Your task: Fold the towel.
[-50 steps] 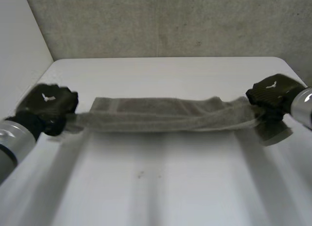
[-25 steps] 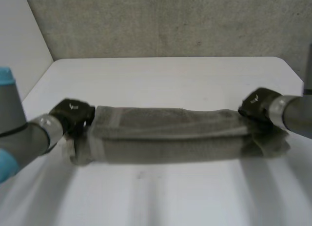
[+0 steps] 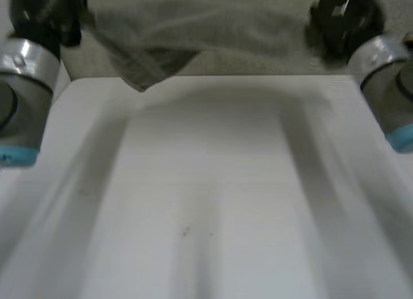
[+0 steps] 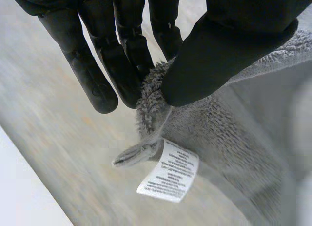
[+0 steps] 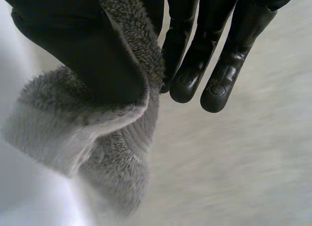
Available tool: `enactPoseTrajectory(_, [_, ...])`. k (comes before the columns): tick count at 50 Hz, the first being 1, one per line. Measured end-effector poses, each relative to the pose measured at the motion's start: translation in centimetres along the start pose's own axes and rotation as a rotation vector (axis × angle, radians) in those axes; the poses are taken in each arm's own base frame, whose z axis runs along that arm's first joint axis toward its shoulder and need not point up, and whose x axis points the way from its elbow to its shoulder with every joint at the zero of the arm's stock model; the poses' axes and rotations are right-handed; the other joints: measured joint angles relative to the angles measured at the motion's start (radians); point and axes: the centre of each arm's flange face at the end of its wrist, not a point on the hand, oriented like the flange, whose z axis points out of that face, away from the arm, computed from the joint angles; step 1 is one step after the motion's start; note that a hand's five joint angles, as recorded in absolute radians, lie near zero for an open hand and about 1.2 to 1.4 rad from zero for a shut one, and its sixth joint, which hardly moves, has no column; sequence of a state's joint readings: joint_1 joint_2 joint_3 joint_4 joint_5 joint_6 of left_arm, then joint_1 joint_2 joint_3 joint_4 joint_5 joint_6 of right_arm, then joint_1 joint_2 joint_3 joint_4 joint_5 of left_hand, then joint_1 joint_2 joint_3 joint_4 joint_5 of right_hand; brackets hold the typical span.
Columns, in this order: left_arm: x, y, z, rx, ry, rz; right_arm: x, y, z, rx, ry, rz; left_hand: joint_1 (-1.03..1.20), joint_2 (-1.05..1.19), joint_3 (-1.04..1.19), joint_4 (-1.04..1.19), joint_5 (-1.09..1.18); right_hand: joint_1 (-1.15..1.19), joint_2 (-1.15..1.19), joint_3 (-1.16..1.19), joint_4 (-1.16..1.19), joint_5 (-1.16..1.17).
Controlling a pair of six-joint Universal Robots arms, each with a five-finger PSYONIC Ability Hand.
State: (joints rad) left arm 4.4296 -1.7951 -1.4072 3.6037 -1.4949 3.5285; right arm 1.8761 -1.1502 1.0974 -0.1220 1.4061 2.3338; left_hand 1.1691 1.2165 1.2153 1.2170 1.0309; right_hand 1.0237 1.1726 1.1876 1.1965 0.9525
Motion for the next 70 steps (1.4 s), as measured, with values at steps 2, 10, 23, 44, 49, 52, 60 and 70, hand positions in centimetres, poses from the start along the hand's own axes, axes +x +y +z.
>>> enactPoseTrajectory(2, [0.9,1.9,-1.2,-0.083,0.035,-0.007,-1.7,1.3,-0.7,-0.074,-0.102,0.018,0.000,0.000,0.000,0.000,0.000,0.000,0.000,0.000,0.000,0.000])
enactPoseTrajectory(10, [4.5,9.4,-7.1,-0.390,0.171,-0.025,-8.5,7.6,-3.9,-0.356,-0.443,0.041,0.000,0.000,0.000,0.000,0.000,0.000,0.000,0.004,0.000,0.000])
enactPoseTrajectory(23, [5.6,11.2,-10.0,-0.489,0.215,-0.033,-9.3,10.8,-5.3,-0.477,-0.487,0.089,0.000,0.000,0.001,0.000,0.000,-0.547,-0.702,-0.711,-0.720,-0.646])
enactPoseTrajectory(44, [5.2,7.9,-9.5,-0.419,0.213,-0.040,-3.8,12.2,-10.8,-0.610,-0.241,0.491,0.000,0.000,0.001,0.000,0.000,-0.562,-0.733,-0.720,-0.726,-0.667])
enactPoseTrajectory(49, [4.9,8.0,-9.3,-0.417,0.202,-0.041,-3.5,12.3,-12.5,-0.635,-0.237,0.509,0.000,0.000,0.001,0.000,0.000,-0.543,-0.692,-0.701,-0.710,-0.649])
enactPoseTrajectory(52, [4.9,8.0,-9.3,-0.418,0.199,-0.043,-3.9,12.3,-13.4,-0.641,-0.252,0.527,0.000,0.000,0.001,0.000,0.000,-0.543,-0.692,-0.701,-0.710,-0.647])
enactPoseTrajectory(60, [5.1,8.1,-9.5,-0.423,0.205,-0.047,-5.8,13.0,-14.8,-0.614,-0.256,0.571,0.000,0.000,0.001,0.000,0.000,-0.543,-0.692,-0.701,-0.710,-0.646])
enactPoseTrajectory(70, [5.3,8.0,-9.8,-0.426,0.215,-0.048,-6.3,13.6,-14.3,-0.561,-0.177,0.674,0.000,0.000,0.001,0.000,0.000,-0.536,-0.683,-0.689,-0.700,-0.638])
